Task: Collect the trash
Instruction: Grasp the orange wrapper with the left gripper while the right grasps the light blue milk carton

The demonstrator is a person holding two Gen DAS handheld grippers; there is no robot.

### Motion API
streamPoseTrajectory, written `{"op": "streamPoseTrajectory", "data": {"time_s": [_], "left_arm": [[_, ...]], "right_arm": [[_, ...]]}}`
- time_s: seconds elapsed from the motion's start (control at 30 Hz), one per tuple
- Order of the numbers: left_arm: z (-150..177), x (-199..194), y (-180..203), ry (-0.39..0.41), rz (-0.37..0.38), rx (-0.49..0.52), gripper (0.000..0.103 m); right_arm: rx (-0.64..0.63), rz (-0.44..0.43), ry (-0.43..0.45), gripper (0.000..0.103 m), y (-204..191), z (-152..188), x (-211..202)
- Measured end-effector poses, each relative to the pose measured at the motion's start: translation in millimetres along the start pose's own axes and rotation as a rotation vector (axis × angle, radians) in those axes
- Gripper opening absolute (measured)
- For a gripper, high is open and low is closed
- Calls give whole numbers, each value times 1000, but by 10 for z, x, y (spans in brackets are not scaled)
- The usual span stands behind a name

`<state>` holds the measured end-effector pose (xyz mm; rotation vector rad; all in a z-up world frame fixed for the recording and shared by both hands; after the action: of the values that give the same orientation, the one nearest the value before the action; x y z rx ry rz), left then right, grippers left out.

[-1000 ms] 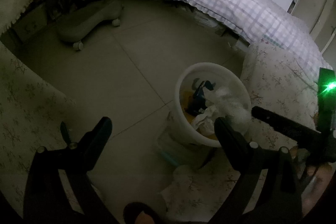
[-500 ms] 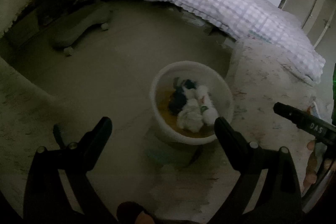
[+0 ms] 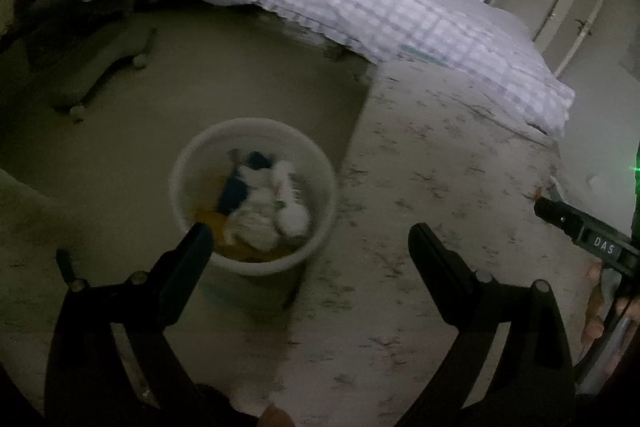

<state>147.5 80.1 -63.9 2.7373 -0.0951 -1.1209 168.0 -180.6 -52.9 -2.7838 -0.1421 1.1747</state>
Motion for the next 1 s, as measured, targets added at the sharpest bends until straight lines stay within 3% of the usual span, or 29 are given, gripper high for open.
{"op": "streamPoseTrajectory", "data": {"time_s": [0.5,0.8,1.0], "left_arm": [[43,43,1059,25,79,87,101],[182,231,1941,53,98,173,102],[455,540,2653,-65,155,258,102]], "right_arm": [[74,139,36,73,1381,73,-403],[152,238,21,73,2420,378,-616],[187,286,-12,73,3041,468,-701]]}}
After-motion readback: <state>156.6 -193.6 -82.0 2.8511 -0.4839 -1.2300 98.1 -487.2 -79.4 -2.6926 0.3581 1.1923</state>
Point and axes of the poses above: each gripper's, at about its wrist camera, not at the fingertips, and x roughly the way its jaws point, y to its right, z to its underside, the point moved 7 cm from there along x, roughly the way its jaws point, and after that the axes turned 11 degrees about y, right-handed, at the moved point
